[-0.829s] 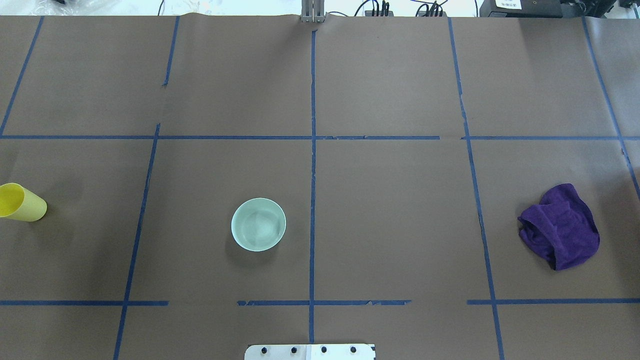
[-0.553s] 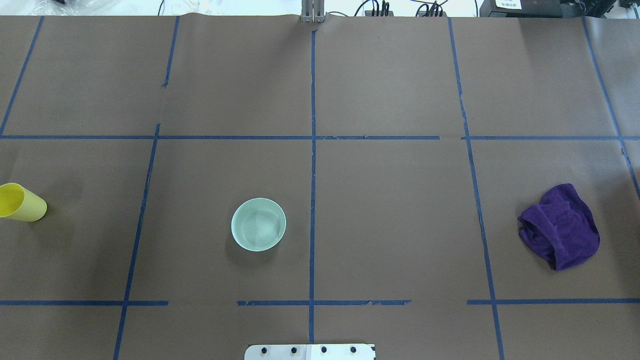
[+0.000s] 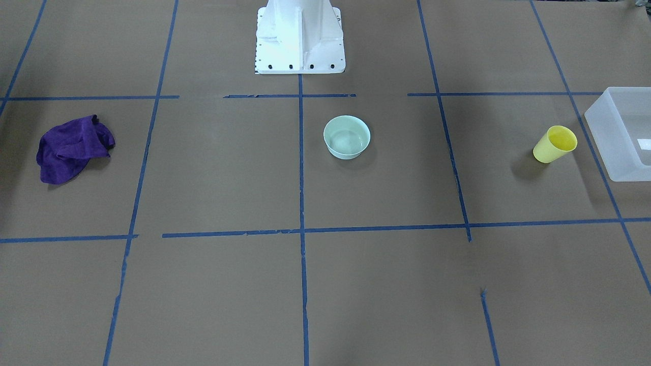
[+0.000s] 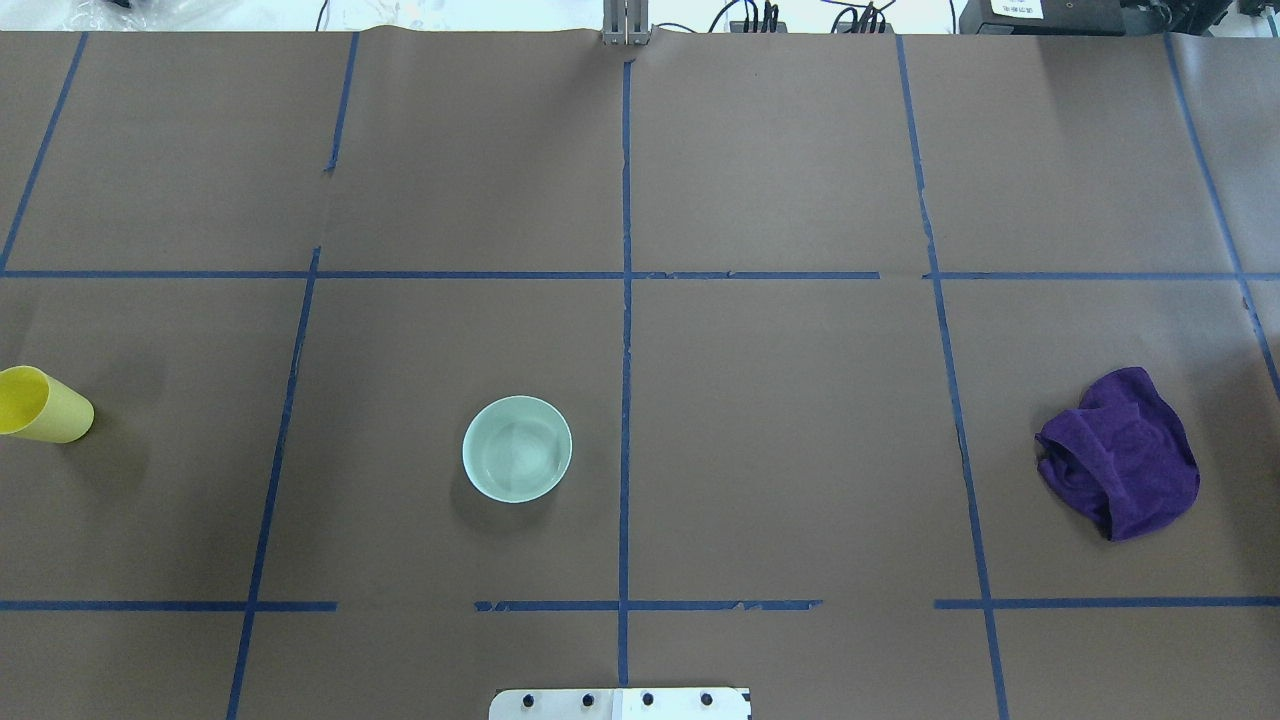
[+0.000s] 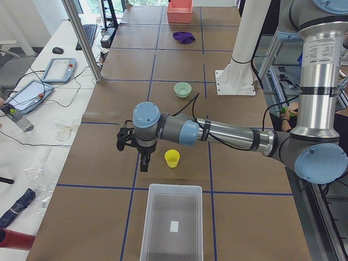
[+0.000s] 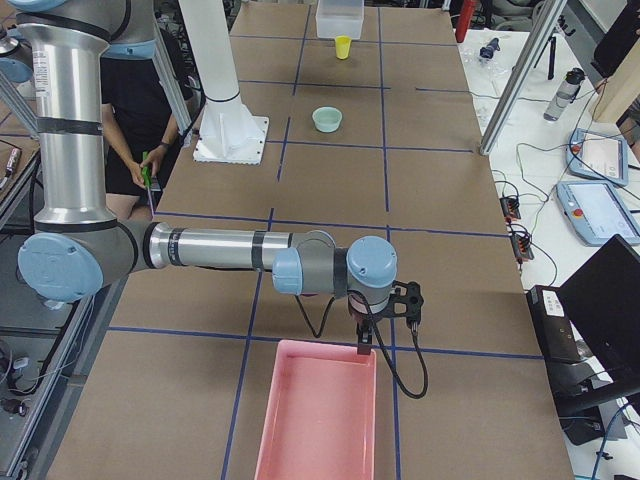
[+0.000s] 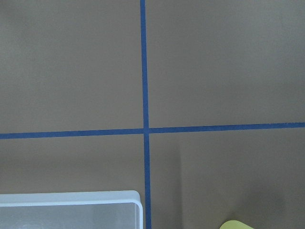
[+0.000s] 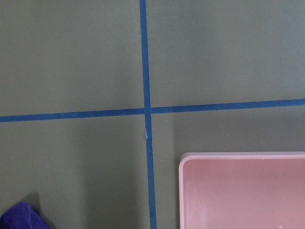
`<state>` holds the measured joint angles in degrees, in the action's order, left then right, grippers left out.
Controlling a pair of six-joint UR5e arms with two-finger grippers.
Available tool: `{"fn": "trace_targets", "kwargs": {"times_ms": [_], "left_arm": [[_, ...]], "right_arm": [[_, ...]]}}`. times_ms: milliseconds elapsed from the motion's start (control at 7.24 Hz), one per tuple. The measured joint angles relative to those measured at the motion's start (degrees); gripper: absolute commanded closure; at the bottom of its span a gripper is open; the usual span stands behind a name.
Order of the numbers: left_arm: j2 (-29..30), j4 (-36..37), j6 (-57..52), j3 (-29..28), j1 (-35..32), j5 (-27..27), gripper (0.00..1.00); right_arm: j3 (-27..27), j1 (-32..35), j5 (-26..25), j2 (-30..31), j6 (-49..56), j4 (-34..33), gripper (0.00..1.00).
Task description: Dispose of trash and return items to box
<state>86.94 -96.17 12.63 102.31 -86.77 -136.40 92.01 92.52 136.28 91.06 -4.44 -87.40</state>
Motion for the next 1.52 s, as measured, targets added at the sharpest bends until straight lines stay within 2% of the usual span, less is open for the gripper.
{"fn": "trace_targets", "kwargs": {"times_ms": [414, 691, 1105, 1382, 1520], "left_arm": [[-9.5, -25.1, 19.8, -0.5, 11.0, 2.6, 0.05], [-11.5, -36.4, 28.0, -4.5, 16.7, 5.4, 0.05], [-11.8, -39.4, 32.9, -6.1, 22.3, 9.1, 0.05], [-11.7, -40.1, 34.1, -6.6, 25.1, 10.5, 0.11], [-11.7, -40.3, 34.2, -6.8, 26.1, 10.7, 0.18]], "right_arm": [[1.2, -0.1, 0.4, 0.0, 0.0, 0.4, 0.0], [3.4, -0.1, 0.6, -0.1, 0.0, 0.4, 0.0], [4.8, -0.1, 0.7, 0.4, 0.0, 0.5, 0.0], [4.9, -0.2, 0.7, 0.3, 0.0, 0.5, 0.0], [4.9, -0.2, 0.8, 0.3, 0.0, 0.4, 0.0]]}}
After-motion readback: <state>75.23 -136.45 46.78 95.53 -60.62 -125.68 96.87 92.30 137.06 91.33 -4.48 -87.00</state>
